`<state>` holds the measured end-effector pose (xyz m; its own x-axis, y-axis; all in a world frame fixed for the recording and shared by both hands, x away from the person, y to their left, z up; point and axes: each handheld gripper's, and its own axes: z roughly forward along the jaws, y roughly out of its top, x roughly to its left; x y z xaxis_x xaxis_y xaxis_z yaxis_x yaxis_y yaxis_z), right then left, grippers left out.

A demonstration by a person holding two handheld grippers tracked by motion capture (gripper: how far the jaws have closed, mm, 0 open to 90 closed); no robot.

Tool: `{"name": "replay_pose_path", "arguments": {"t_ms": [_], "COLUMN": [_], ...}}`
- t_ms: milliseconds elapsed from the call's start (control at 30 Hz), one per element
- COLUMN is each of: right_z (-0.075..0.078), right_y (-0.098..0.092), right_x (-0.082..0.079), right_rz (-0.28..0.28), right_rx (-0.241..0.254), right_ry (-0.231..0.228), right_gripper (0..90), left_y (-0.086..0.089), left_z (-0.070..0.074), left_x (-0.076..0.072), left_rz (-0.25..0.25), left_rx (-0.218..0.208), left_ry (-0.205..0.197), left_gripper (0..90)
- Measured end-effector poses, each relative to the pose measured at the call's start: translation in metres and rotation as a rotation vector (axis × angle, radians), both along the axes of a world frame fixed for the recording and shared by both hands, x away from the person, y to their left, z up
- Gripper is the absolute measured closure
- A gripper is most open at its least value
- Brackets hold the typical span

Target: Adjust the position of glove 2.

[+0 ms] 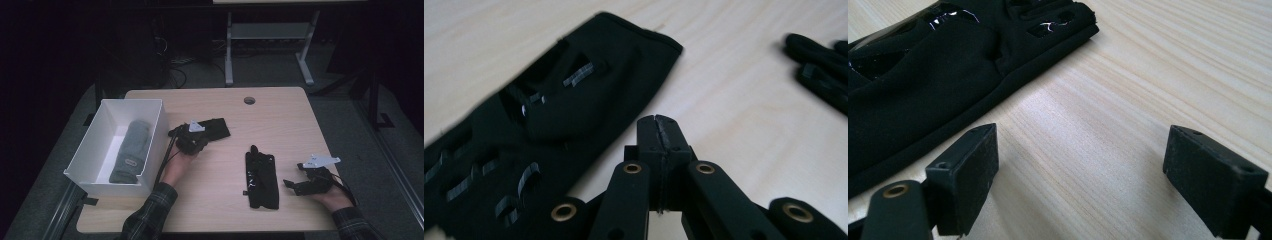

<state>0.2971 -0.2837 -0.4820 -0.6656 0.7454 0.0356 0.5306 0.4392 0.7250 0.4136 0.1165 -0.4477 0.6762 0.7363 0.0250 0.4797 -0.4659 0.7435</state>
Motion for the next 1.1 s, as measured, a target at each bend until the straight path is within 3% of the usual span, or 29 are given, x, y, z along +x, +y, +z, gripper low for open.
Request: {"name": "replay_pose_path", "arguments": {"t_ms": [167, 467, 533, 767, 867, 1100], "right_z": [0.000, 0.000, 0.000, 0.000, 0.000, 0.000], "right_y": [0.000, 0.000, 0.000, 0.000, 0.000, 0.000], "right_x": [0.000, 0.001, 0.001, 0.001, 0.001, 0.001], "right_rz": [-0.001, 0.000, -0.001, -0.006, -0.007, -0.009], "right_rx": [0.000, -0.002, -0.002, 0.001, 0.001, 0.002], "right_ry": [0.000, -0.002, -0.001, 0.007, 0.007, 0.008], "right_gripper": [14.4, 14.4, 14.4, 14.4, 14.4, 14.5], "left_y": [-0.008, -0.021, -0.020, -0.018, -0.018, -0.017], "left_z": [-0.003, -0.023, -0.022, -0.021, -0.021, -0.018], "left_x": [0.021, 0.039, 0.039, 0.026, 0.016, -0.011], "left_rz": [0.002, -0.020, -0.012, -0.063, -0.085, -0.147], "left_rx": [0.009, 0.036, 0.013, -0.005, -0.024, -0.025], "left_ry": [-0.018, 0.019, 0.037, 0.072, 0.095, 0.145], "left_gripper": [89.6, 89.6, 89.7, 89.7, 89.7, 89.7]}}
